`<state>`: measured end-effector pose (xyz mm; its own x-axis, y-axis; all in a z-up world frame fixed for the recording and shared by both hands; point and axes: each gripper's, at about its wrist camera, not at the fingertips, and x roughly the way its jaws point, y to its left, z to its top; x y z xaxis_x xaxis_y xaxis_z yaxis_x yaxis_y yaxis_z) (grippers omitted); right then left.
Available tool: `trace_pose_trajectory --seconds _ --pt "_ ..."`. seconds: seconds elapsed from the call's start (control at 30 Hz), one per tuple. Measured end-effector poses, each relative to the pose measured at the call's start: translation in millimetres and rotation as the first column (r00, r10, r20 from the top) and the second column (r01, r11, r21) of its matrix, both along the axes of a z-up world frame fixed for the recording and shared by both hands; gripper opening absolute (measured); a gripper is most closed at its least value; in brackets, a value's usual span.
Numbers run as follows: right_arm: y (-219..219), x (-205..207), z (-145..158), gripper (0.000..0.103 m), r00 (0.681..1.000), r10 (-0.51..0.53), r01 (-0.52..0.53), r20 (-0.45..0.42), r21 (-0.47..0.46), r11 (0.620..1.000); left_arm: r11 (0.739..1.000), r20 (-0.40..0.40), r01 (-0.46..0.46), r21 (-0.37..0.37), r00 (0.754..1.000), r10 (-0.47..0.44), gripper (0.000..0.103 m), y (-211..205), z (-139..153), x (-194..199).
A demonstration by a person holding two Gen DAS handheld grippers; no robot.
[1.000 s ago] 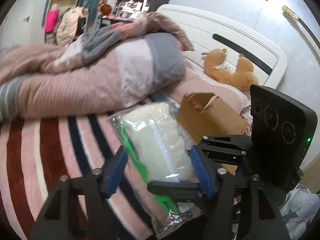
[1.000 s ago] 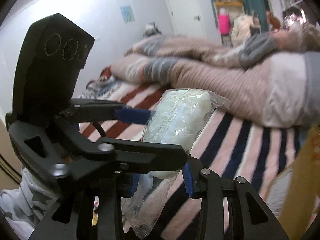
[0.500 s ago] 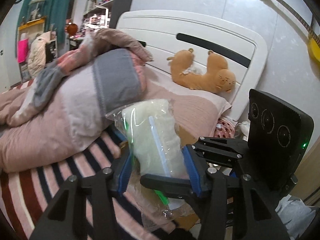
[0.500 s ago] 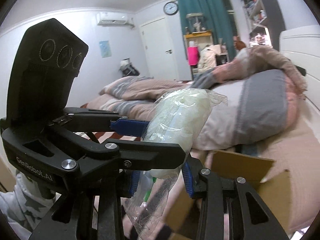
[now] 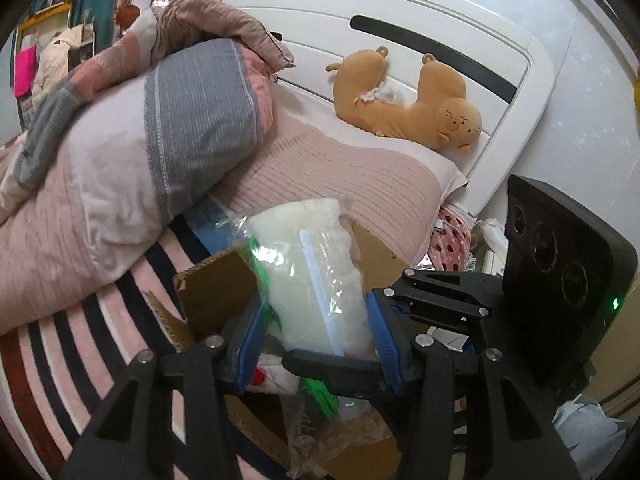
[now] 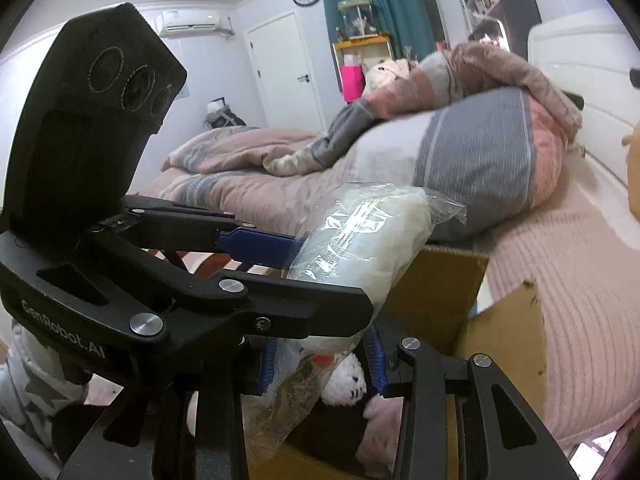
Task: Organize soft objects
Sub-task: 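Carry the plastic bag into the box and open the right gripper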
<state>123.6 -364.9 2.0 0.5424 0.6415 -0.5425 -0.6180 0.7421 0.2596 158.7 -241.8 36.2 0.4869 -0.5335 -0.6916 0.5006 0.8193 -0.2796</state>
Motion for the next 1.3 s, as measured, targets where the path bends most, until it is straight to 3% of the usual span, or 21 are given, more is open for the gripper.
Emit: trace_pose_trajectory --seconds 0.07,0.3,0.53,0.63,0.77,0.9,1.03,1.13,1.3 --pt "-5.8 1.2 2.3 0.032 1.000 -0.001 0.002 -0.016 0.030 1.000 1.000 0.010 0.004 -0.006 1.000 -0.003 0.047 -3.4 4.1 0.5" --pt "-6.9 0.6 11.4 0.032 0.999 -0.024 0.025 0.024 -0.031 0.999 1.000 0.017 0.018 -0.001 1.000 -0.018 0.046 -11.9 6.6 0.6" --pt "3.6 3.0 -19.2 0.032 1.000 -0.007 0.004 -0.027 -0.131 0.991 0.997 -0.069 0.040 0.066 0.997 -0.036 0.047 -14.1 -25.4 2.9" --pt "10.8 6.0 -33.2 0.032 0.999 -0.014 0.006 -0.042 -0.179 0.984 0.993 -0.055 0.027 0.111 0.998 -0.020 0.047 -12.4 -30.8 0.6" --pt "14.9 9.0 -40.0 0.038 0.999 -0.018 0.007 -0.050 -0.208 0.978 0.993 -0.047 0.033 0.115 0.999 -0.028 0.058 -9.4 -29.3 -3.4" --pt "15.6 8.0 -39.0 0.063 0.999 -0.029 0.022 -0.029 -0.235 0.972 0.991 0.014 0.001 0.133 1.000 -0.003 0.077 -5.0 -21.3 -12.0" --pt "16.0 5.2 -32.6 0.068 0.999 -0.035 0.032 -0.006 -0.246 0.969 0.993 0.056 -0.025 0.115 0.998 0.019 0.079 5.5 -11.5 -22.9" --pt "16.0 1.9 -25.0 0.073 0.999 -0.042 0.047 0.024 -0.251 0.967 0.992 0.106 -0.070 0.102 0.993 0.059 0.090 17.1 -1.9 -35.8" --pt "16.2 -6.9 -7.0 0.074 0.996 -0.047 0.064 0.081 -0.220 0.973 0.978 0.199 -0.193 0.079 0.964 0.175 0.092 44.3 14.4 -62.7"
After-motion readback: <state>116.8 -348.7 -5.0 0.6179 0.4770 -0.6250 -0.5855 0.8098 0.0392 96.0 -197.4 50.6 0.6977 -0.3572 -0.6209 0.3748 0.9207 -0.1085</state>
